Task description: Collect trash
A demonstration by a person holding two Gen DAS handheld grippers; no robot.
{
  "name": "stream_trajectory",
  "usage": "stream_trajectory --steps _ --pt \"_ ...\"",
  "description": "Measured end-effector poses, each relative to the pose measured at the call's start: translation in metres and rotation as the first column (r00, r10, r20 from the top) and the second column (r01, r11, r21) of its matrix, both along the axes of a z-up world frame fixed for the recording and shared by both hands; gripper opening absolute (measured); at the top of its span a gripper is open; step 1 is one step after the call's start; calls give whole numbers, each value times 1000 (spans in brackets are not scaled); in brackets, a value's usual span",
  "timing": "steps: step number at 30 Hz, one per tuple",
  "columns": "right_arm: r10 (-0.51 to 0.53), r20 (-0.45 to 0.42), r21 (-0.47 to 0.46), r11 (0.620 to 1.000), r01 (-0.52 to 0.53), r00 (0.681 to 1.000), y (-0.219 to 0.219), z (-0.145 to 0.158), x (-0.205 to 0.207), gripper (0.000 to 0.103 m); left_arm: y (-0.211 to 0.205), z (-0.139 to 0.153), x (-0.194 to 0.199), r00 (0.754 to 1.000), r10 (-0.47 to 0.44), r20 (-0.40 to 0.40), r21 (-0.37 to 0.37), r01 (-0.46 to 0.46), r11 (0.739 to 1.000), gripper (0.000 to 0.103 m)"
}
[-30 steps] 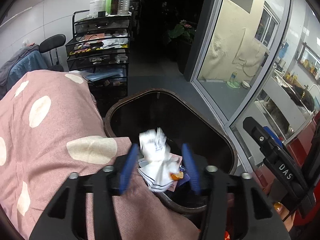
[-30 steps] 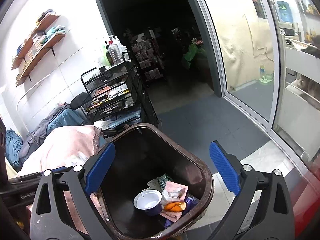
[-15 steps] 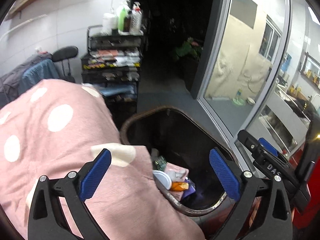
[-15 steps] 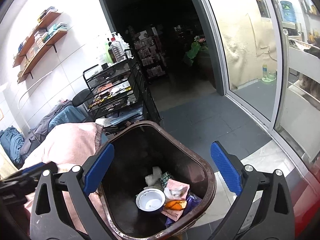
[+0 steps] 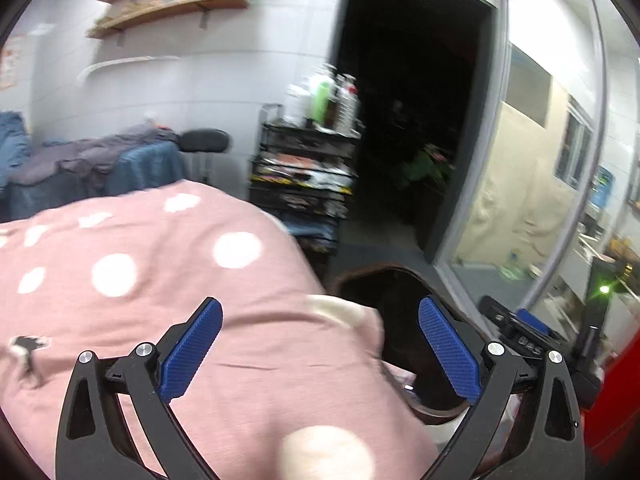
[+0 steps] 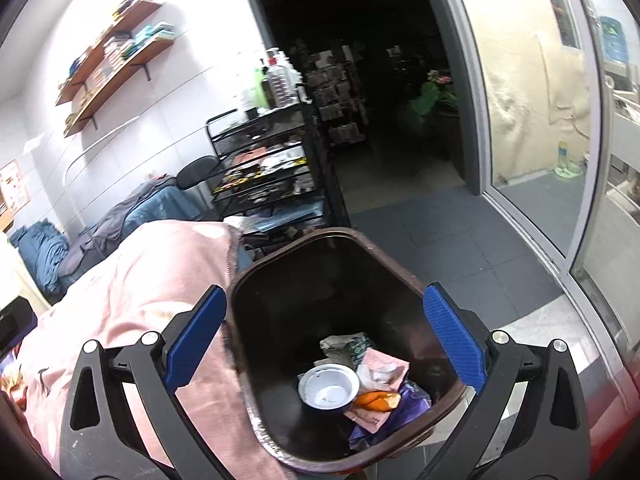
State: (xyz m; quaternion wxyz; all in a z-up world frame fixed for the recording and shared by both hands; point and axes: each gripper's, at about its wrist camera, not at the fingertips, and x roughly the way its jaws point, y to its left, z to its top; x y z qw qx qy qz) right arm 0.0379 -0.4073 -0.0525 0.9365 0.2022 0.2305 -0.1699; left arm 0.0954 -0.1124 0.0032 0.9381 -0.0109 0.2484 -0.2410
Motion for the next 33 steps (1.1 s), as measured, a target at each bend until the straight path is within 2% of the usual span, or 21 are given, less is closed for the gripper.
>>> stream_trajectory --steps 6,13,18,25,33 --pt "85 0 -63 994 -85 996 35 9 5 97 31 3 -15 992 116 58 10 -117 993 98" --pt "181 8 -109 978 -179 983 72 16 7 97 65 0 -27 979 197 54 -41 -195 980 98" --pt "228 17 -151 963 -223 973 99 20 6 97 82 0 -37 966 247 80 -62 -242 968 98" --pt "265 38 -201 947 -253 963 125 27 -2 97 98 -1 -55 950 290 114 -85 -281 956 98" --pt "295 69 -224 935 -273 953 139 32 -14 97 101 -8 -64 943 304 135 -46 -301 953 98"
